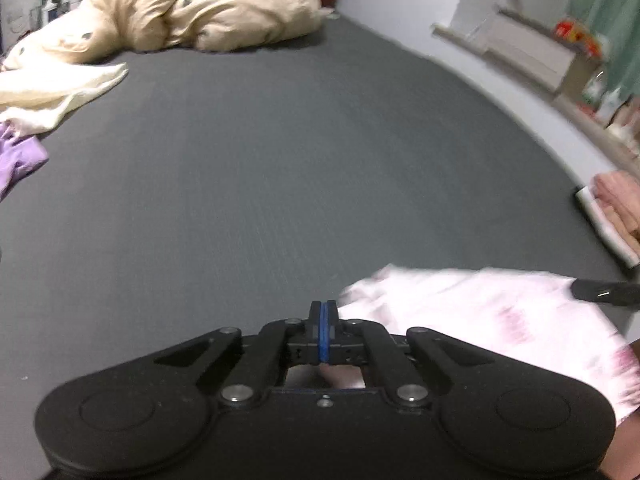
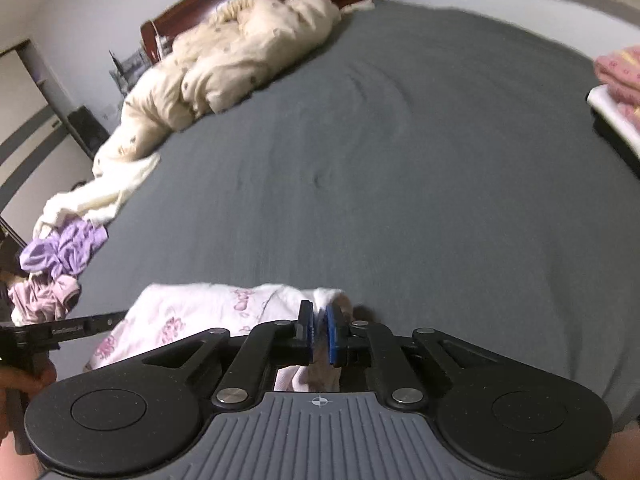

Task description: Fold clothes

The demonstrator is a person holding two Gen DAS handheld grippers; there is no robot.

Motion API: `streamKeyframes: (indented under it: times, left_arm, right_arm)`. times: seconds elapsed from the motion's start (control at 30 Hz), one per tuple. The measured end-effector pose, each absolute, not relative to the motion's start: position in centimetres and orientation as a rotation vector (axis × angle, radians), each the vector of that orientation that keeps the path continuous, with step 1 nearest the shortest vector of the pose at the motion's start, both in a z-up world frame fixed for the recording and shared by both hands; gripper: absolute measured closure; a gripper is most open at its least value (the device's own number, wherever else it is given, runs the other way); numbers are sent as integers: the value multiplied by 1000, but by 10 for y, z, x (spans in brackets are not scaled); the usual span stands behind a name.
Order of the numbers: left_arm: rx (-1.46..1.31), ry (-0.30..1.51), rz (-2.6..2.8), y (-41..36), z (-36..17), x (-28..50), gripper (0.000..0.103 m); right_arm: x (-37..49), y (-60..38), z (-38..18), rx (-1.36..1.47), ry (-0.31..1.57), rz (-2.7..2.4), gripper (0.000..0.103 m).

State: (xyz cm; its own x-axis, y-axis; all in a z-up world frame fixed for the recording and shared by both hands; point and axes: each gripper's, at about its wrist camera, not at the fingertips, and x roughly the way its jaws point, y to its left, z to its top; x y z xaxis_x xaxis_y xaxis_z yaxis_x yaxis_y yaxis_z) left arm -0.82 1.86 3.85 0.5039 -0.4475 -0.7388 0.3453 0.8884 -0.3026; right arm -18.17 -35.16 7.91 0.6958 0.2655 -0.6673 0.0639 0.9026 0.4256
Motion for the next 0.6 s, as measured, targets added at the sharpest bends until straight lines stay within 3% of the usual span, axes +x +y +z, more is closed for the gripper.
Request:
streamKeyframes:
  times: [0.17, 0.23, 0.27, 0.3, 0.37, 0.53, 0.6]
  left_arm:
    - [-156, 906, -482, 32, 50, -17, 99]
    - [-174, 901, -507, 35, 59, -24, 87]
    - [-183, 898, -520, 36, 63, -28, 73]
    - [-186, 890, -539, 35, 67, -35, 63]
    - [-176, 873, -581, 33, 74, -49, 59]
    - [-147, 881, -640, 21, 75, -73, 55]
    - [-130, 897, -642, 16, 67, -75, 62]
  right_arm:
    - [-193, -354, 104, 476, 789, 143, 95]
    - [-199, -347, 113, 468, 803, 187, 93]
    - [-202, -342, 117, 454, 813, 207, 84]
    - [-205, -334, 118, 427, 825, 221, 58]
    - [-216, -322, 120, 384, 834, 228, 23]
    - [-229, -307, 115, 338, 810, 186, 24]
    - [-232, -302, 112, 325, 809, 175, 24]
